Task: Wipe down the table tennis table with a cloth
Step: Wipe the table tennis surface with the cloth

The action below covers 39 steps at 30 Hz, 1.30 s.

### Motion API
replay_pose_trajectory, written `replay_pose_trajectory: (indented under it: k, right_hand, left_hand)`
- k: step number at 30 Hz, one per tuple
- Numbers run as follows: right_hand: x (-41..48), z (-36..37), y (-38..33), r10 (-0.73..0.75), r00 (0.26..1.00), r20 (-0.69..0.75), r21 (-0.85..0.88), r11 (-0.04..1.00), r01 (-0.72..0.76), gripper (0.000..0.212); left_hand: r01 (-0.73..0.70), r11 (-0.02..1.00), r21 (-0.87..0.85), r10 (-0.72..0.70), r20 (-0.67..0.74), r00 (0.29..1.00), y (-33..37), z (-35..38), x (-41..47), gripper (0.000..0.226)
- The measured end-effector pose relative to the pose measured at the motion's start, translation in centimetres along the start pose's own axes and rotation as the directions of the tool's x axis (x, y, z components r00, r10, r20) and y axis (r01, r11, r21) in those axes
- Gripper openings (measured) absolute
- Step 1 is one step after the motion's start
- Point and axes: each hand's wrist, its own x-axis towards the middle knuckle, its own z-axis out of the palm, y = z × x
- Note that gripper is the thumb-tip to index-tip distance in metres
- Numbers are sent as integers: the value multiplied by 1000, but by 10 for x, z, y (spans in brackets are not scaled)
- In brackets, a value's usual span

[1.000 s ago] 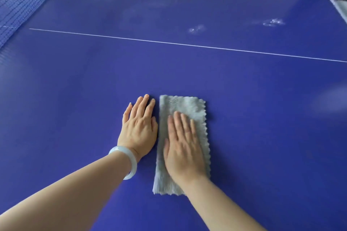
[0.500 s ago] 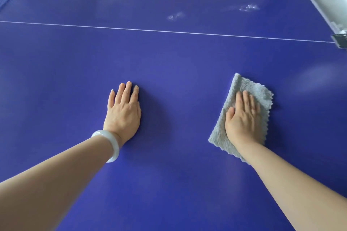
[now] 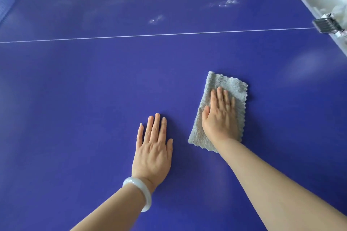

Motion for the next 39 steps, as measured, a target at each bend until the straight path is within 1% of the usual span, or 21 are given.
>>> replay_pose_trajectory:
  k: [3,6,8,9,10,12,14,16,17,19,21,23,24,26,28,30,34,35,36,38,39]
  right_hand:
    - [-57,4,-20,-234,972,12,56,971,233,60]
    - [-121,5,1,-574,815,74,116,817,565,61]
    - [-109,-4,46,-663,743,95,115,748,653,60]
    - [-92,-7,69,-631,772,76,84,776,626,58]
    - [-71,-11,91,-543,839,36,45,840,541,56]
    - [-26,-22,122,-205,979,-9,-7,979,205,57]
    - [-6,-23,116,124,992,3,4,992,-124,56]
    - [-20,-18,72,242,970,-23,65,969,-240,55]
    - [-40,-11,47,187,981,-60,66,981,-183,54]
    - [-95,4,1,-96,994,-60,26,995,97,57]
    - [-148,7,-10,-391,920,33,18,921,390,58]
    - [-171,2,22,-532,842,84,20,846,533,57]
    - [-174,-2,46,-542,834,100,7,839,544,56]
    - [-171,-13,92,-469,877,100,-43,879,475,56]
    - [-155,-20,122,-256,964,79,-54,964,260,58]
    - [-130,-22,129,-43,999,24,-71,997,44,61]
    - [-81,-15,80,356,934,-2,-19,934,-356,58]
    - [-77,-12,61,362,932,-17,0,932,-362,59]
    - [-78,-7,41,283,959,-31,9,959,-282,60]
    - [-96,3,8,-73,997,-26,-23,997,72,60]
    - [-111,7,2,-266,964,11,-37,963,266,60]
  left_hand:
    - [-9,1000,4,9,8,1000,-1,-3,1,62]
    - [-15,1000,-6,15,11,1000,0,-5,2,59]
    - [-2,1000,-2,2,18,1000,-1,-4,2,60]
    - [4,1000,0,-4,21,1000,-1,-4,2,62]
    - [8,1000,1,-8,22,1000,-1,-3,2,63]
    - [12,1000,3,-12,22,1000,-1,-2,2,63]
    - [16,1000,4,-16,20,1000,0,-1,3,64]
    - [19,1000,1,-19,13,1000,0,0,2,65]
    - [18,1000,-1,-18,10,1000,0,0,2,66]
    - [9,1000,-13,-9,1,1000,1,-1,2,66]
    - [8,999,-51,-9,-13,1000,1,-2,1,63]
    - [8,997,-77,-11,-33,999,0,-1,1,58]
    - [9,997,-83,-12,-41,999,0,0,0,57]
    - [11,996,-92,-16,-50,999,-1,1,0,58]
    - [12,996,-92,-17,-54,998,-2,3,0,59]
    - [12,996,-83,-16,-50,999,-2,3,-1,59]
    - [9,997,-83,-13,-57,998,-1,3,0,60]
    - [12,997,-82,-17,-61,998,-1,3,0,60]
    - [12,997,-82,-17,-65,998,-1,3,0,60]
    - [11,996,-86,-17,-75,997,-1,3,1,59]
    - [10,996,-90,-17,-85,996,-1,3,1,59]
